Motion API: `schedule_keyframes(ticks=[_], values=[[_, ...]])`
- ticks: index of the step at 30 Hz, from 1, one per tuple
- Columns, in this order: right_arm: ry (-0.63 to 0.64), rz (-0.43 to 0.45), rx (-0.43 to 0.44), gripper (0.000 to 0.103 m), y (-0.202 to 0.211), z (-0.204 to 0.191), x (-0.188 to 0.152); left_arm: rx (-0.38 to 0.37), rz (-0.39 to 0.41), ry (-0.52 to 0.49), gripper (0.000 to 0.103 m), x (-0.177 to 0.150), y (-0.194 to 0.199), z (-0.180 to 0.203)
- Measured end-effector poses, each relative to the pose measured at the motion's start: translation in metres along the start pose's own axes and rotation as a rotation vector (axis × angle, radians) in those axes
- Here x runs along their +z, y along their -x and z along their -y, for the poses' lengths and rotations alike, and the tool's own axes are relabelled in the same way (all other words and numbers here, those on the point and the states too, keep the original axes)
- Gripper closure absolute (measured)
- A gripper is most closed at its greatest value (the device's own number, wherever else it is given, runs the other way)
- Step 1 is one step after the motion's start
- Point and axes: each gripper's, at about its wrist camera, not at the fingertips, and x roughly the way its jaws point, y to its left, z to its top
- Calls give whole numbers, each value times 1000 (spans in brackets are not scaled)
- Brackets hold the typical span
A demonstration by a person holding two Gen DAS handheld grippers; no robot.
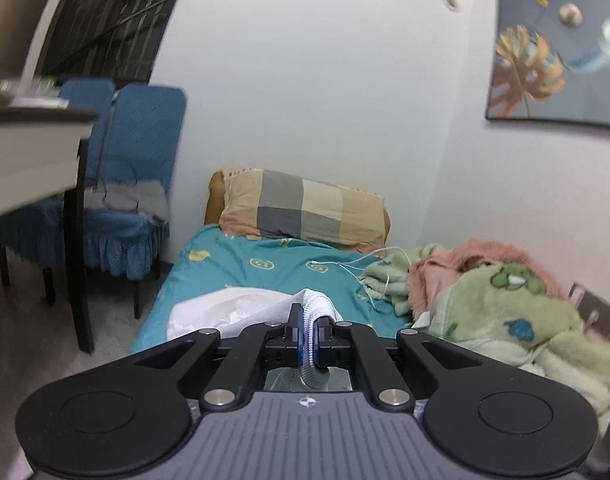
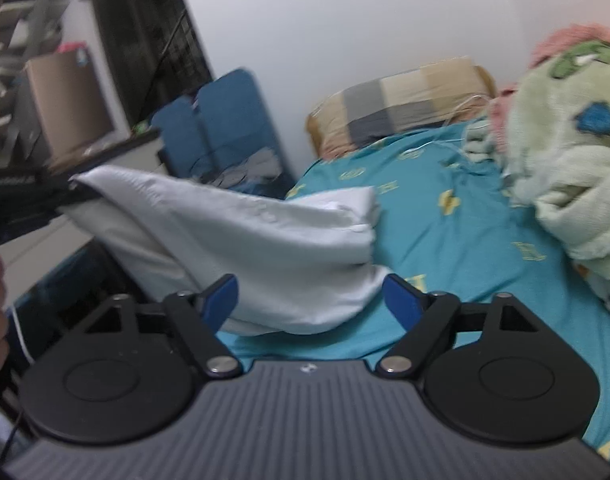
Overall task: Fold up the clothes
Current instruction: 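Grasp the T-shirt edge with the left gripper while the right gripper grasps another edge, then lift the T-shirt with both grippers and shake it open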
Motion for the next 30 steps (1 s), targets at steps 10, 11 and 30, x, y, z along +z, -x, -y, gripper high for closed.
schedule_keyframes(ticks=[10, 11, 30], values=[[-111, -176, 33, 33, -110, -59, -29, -12, -13, 89, 98, -11, -17, -42], [-116, -180, 25, 33, -119, -61, -32, -8, -14, 92, 98, -12, -20, -44], [111, -123, -63, 91, -43, 5, 38, 55, -326, -85, 97, -69, -61, -17]])
